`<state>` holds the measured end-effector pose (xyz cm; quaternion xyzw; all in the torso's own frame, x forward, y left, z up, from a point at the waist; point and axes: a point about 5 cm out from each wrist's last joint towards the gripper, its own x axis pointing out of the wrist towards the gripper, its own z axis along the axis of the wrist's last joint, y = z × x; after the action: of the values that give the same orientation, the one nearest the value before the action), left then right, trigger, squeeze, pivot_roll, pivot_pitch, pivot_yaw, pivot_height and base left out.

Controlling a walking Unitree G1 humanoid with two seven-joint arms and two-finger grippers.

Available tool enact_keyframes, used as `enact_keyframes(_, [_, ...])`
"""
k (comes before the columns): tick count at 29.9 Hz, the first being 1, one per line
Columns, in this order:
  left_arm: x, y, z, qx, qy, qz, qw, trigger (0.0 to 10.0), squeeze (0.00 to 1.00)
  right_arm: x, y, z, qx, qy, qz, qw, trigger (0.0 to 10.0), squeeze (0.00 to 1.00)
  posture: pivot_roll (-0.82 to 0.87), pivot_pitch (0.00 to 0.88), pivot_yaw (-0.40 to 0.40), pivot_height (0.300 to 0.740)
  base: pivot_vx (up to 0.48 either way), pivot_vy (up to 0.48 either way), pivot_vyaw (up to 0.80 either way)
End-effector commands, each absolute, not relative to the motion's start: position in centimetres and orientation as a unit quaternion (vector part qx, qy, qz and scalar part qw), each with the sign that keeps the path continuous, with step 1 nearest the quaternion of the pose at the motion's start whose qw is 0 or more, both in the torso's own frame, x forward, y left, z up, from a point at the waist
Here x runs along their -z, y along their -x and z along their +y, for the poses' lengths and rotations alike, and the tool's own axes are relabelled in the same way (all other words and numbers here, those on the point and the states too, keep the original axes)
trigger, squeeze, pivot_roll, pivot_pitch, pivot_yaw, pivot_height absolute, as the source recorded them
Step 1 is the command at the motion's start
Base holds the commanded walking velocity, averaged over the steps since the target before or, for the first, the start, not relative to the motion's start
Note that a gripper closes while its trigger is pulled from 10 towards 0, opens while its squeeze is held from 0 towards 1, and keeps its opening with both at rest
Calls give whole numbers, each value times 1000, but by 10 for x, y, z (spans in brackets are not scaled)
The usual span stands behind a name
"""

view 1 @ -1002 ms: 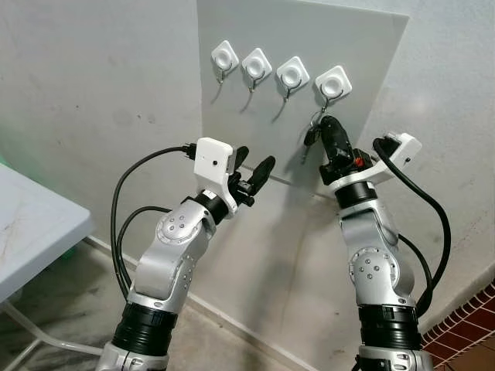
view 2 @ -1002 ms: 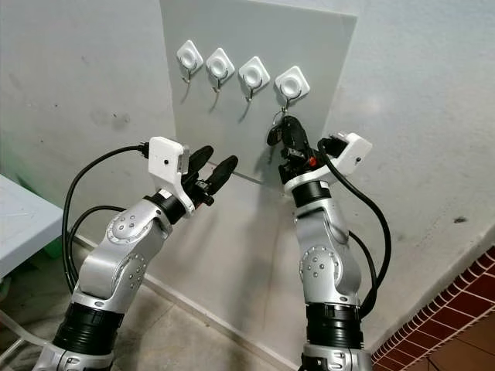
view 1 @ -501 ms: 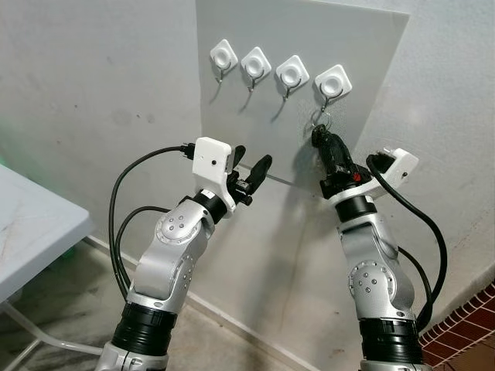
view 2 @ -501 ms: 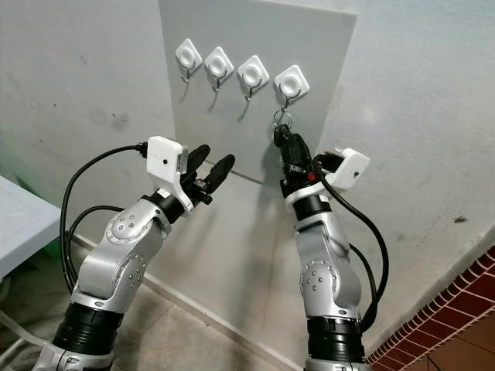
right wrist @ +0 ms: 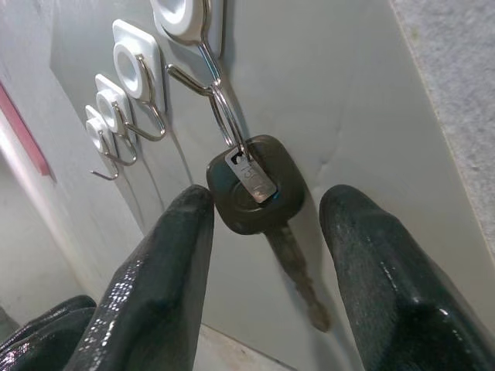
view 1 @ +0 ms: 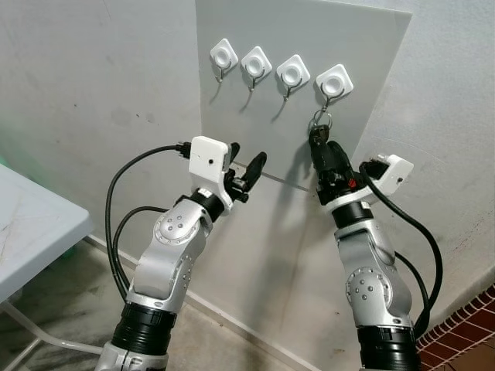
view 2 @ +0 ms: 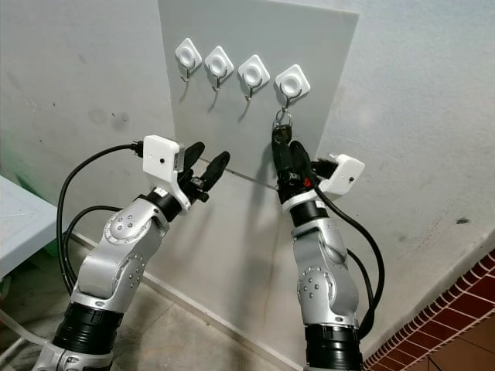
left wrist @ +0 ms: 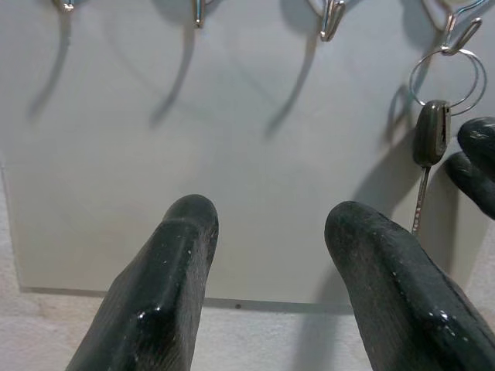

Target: Hang keys on a hook

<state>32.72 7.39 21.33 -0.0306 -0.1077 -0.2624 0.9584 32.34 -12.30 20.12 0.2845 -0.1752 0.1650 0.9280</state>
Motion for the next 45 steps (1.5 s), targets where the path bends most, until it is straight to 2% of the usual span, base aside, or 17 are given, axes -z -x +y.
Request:
enact_keyframes(1, [-212,-328,74,260,28,-109,959,10000,0,-201,-322,-126,-155,-278,-179,931,10000,1000,46,0,-24,740,0,0,0])
enact_keyframes(14, [-201,-330,81,221,22,-103,970,10000,0,-171,-312,-136,-118,-161,-137,970,10000,1000,45,0,-29,740,0,0,0])
enact_keyframes(21, [-167,-334,102,154,48,-50,986,10000,0,-148,-303,-146,-86,-108,-111,984,10000,1000,38,0,-26,740,0,0,0])
enact_keyframes(26, [-154,-331,111,144,72,-40,986,10000,0,-137,-298,-153,-63,-89,-99,989,10000,1000,36,0,-25,740,0,0,0])
enact_keyframes(30, [-125,-326,126,133,137,-1,982,10000,0,-120,-291,-162,-41,-68,-76,994,10000,1000,30,0,-23,740,0,0,0])
enact_keyframes(34, [-111,-323,132,119,153,23,981,10000,0,-110,-287,-166,-28,-62,-61,996,10000,1000,28,0,-22,740,0,0,0])
enact_keyframes(42, [-93,-308,139,104,148,13,983,10000,0,-88,-269,-165,-14,-33,-36,999,10000,1000,12,0,-14,740,0,0,0])
enact_keyframes(43, [-91,-306,139,100,144,9,984,10000,0,-87,-267,-164,-14,-31,-36,999,10000,867,12,0,-14,740,0,0,0])
enact_keyframes(44, [-90,-305,139,98,142,7,985,10000,0,-86,-266,-163,-14,-30,-36,999,10000,867,12,0,-14,740,0,0,0])
enact_keyframes(45, [-89,-303,139,95,145,4,985,10000,0,-85,-263,-162,-13,-26,-37,999,10000,0,1,0,-12,740,0,0,0])
